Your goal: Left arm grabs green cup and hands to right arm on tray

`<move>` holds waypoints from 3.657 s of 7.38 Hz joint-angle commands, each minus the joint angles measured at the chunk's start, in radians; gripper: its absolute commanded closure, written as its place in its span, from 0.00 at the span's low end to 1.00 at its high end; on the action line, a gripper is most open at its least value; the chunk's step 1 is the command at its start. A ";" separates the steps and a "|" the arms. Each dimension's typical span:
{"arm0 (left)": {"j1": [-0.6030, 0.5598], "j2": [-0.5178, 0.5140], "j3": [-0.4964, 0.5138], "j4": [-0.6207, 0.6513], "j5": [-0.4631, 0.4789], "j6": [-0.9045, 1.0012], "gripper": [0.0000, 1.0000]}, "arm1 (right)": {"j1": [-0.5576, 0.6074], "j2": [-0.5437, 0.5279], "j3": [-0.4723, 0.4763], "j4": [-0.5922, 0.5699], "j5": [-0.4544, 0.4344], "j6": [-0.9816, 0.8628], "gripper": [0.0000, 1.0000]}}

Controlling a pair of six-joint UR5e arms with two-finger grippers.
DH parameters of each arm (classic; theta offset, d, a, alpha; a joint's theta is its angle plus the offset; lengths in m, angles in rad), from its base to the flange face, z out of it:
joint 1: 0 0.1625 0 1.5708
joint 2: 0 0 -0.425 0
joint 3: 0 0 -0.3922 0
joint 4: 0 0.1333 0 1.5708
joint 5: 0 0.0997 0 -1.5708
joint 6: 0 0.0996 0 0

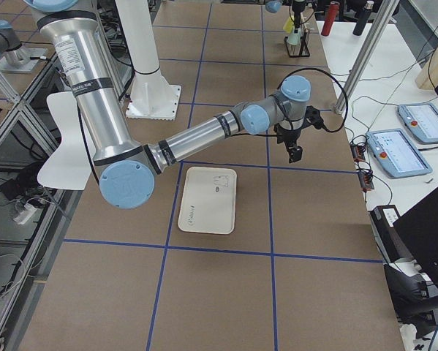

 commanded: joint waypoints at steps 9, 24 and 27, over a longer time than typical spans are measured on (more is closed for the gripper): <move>0.016 -0.001 0.014 -0.006 0.012 0.001 0.22 | -0.001 -0.001 0.002 0.000 0.000 0.001 0.00; -0.063 0.010 -0.088 0.005 -0.073 0.008 1.00 | 0.001 -0.001 0.011 0.000 0.002 0.012 0.00; -0.109 0.049 -0.229 0.079 -0.162 0.010 1.00 | 0.001 -0.001 0.011 0.000 0.000 0.012 0.00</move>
